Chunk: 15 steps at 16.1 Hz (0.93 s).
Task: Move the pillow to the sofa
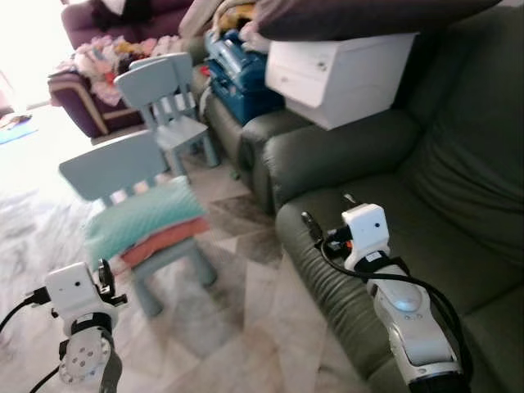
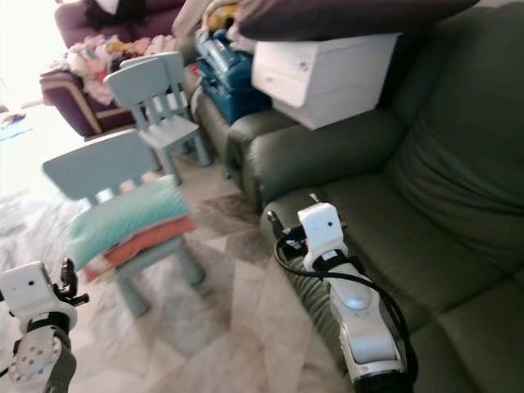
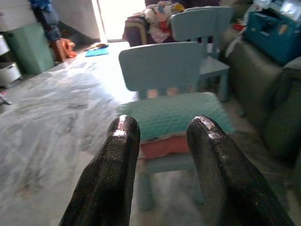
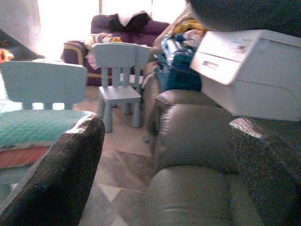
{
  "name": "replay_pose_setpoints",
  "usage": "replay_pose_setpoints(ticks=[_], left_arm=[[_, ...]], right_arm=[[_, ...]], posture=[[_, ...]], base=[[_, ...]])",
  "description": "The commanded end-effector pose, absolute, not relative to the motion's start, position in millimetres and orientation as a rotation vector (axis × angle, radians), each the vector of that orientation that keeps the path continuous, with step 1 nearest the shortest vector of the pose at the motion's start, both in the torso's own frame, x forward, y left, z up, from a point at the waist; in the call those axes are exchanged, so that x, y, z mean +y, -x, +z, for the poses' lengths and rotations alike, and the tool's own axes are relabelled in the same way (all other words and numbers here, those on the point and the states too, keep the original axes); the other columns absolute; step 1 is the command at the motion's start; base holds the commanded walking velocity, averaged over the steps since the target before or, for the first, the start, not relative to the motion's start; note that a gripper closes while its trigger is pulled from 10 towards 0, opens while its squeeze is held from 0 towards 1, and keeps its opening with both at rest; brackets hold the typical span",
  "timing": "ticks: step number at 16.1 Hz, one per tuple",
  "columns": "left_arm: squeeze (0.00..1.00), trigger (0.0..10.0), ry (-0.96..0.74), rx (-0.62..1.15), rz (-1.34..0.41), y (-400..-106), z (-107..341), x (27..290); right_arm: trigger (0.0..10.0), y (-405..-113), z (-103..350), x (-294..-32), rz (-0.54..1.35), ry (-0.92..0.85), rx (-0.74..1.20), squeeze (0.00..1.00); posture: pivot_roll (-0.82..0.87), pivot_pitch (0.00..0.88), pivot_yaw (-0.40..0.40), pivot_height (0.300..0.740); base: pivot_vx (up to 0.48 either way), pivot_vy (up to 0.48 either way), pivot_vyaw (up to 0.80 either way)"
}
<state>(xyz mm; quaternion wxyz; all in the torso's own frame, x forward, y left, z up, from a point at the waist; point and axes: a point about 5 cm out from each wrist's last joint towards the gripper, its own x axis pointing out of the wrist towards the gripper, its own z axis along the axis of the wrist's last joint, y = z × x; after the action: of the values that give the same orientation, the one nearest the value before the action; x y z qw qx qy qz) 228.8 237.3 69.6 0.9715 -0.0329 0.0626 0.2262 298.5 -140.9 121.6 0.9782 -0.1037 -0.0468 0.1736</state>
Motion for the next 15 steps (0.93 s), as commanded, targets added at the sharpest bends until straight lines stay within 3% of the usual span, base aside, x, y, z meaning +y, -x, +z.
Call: replay_pose_setpoints(ticks=[1, 5, 11, 15], left_arm=[[0.00, 10.0, 0.067, 0.128, 0.466, -228.1, 70.1, 239.7], [0.00, 10.0, 0.073, 0.135, 0.477, -227.6, 69.0, 240.8], [0.00, 10.0, 0.129, 0.167, 0.519, -229.4, 65.1, 240.2], [0.00, 10.0, 0.138, 0.174, 0.517, -230.9, 64.7, 239.8]], right_arm=[[10.0, -299.0, 123.2, -139.8, 0.351, 0.205, -0.101, 0.00], [10.0, -299.0, 123.0, -139.9, 0.349, 0.203, -0.100, 0.00], [10.0, -298.9, 122.2, -140.0, 0.350, 0.207, -0.097, 0.00], [10.0, -300.2, 121.8, -139.5, 0.350, 0.209, -0.097, 0.00]], posture=[[-0.20, 0.011, 0.097, 0.740], [-0.19, 0.011, 0.097, 0.740], [-0.19, 0.012, 0.097, 0.740], [-0.19, 0.006, 0.094, 0.740]], base=[[0.330, 0.349, 0.00], [0.285, 0.379, 0.00], [0.000, 0.000, 0.00], [0.000, 0.374, 0.00]])
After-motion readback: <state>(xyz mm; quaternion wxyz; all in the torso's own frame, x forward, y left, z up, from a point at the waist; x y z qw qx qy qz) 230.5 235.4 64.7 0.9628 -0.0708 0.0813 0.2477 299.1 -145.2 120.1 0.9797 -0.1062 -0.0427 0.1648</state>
